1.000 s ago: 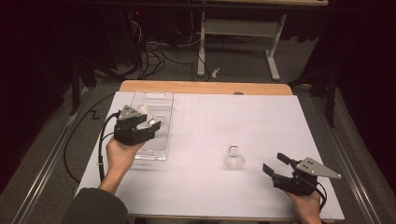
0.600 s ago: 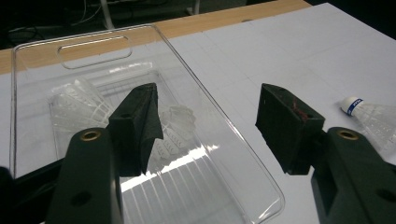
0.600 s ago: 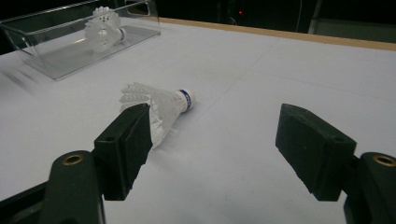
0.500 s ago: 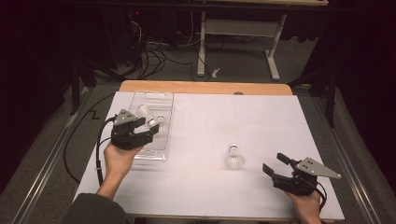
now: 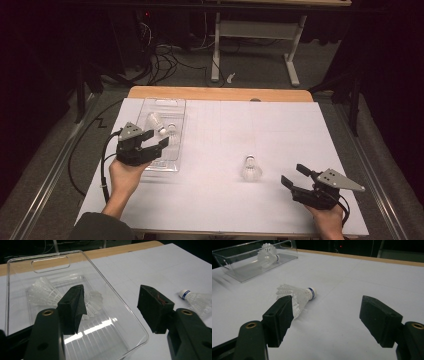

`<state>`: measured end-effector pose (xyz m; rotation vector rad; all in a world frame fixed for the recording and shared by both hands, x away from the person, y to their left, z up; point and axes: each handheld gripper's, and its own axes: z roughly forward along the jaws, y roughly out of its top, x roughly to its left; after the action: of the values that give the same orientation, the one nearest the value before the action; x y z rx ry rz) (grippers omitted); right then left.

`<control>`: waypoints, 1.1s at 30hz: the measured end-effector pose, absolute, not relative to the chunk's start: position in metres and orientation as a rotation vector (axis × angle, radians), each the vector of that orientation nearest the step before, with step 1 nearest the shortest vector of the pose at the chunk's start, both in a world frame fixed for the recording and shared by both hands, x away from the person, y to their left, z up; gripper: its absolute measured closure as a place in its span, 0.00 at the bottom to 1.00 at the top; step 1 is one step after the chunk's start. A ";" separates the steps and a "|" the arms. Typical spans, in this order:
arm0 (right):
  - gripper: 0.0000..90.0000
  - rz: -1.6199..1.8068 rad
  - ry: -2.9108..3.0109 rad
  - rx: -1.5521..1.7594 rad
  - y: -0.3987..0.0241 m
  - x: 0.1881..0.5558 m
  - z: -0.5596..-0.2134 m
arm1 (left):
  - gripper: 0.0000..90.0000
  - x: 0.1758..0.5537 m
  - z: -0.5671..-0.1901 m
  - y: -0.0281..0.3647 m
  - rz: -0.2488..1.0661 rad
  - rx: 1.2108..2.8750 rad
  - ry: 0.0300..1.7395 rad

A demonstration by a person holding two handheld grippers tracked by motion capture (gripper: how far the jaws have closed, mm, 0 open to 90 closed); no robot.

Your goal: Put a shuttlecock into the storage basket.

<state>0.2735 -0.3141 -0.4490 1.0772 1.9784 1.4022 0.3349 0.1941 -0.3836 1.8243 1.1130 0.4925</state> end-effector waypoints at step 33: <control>0.30 1.399 1.979 1.095 -0.314 0.275 -0.449 | 0.42 0.313 -0.396 0.197 0.478 1.785 1.079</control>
<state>0.2750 -0.3140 -0.4494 1.0948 1.9787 1.3989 0.3130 0.1970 -0.3955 1.7852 1.0793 0.4785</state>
